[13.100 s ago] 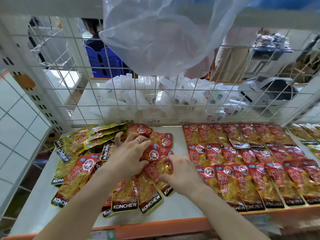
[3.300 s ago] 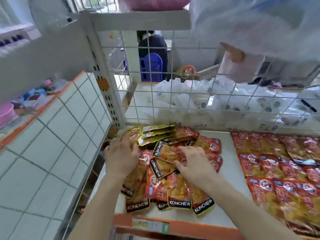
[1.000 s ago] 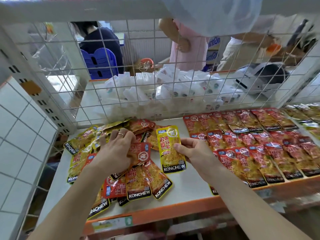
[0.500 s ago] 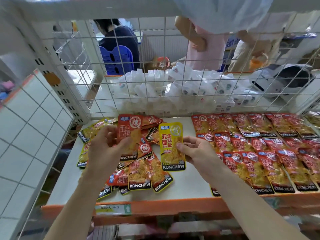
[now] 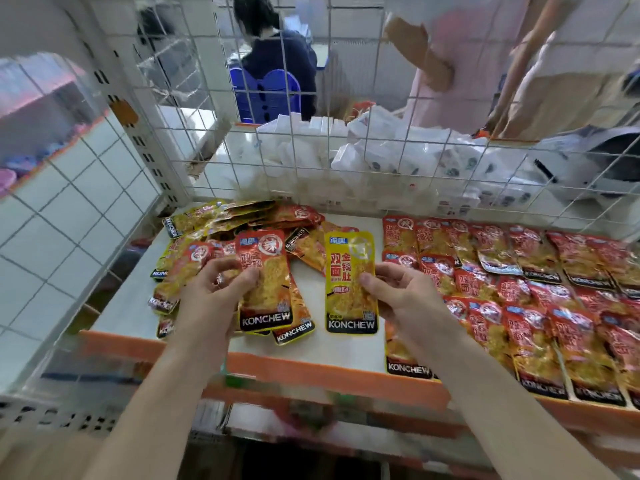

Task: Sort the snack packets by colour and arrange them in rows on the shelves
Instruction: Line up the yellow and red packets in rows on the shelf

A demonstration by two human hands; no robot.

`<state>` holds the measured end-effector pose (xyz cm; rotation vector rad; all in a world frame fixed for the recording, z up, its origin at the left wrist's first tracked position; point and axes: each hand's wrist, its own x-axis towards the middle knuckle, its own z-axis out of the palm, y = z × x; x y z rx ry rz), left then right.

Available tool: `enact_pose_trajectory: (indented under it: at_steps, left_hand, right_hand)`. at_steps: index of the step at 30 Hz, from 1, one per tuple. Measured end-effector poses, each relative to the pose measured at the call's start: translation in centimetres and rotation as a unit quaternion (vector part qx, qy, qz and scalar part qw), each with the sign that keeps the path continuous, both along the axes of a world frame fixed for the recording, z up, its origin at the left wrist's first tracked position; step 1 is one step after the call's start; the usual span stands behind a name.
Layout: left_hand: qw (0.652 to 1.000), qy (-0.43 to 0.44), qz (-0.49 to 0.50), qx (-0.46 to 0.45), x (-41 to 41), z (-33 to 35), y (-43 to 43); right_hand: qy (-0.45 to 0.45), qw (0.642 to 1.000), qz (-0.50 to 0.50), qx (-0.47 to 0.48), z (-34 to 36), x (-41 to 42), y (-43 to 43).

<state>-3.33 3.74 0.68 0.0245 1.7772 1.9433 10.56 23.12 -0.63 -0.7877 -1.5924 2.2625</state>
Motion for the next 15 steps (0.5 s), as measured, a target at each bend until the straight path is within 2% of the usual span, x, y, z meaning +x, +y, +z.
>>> enact_pose_trajectory:
  at_steps: [5, 10, 15]
  left_hand:
    - [1.000, -0.019, 0.017, 0.018, 3.0, 0.6, 0.0]
    - [0.998, -0.033, -0.010, 0.051, 4.9, 1.0, -0.5]
    - [0.999, -0.020, -0.033, 0.029, 6.3, 1.2, -1.7]
  right_hand:
    - [0.005, 1.000, -0.002, -0.002, 0.3, 1.9, 0.1]
    - [-0.003, 1.000, -0.008, 0.002, 0.5, 3.7, -0.7]
    - [-0.008, 0.999, -0.032, 0.009, 0.9, 6.1, -2.5]
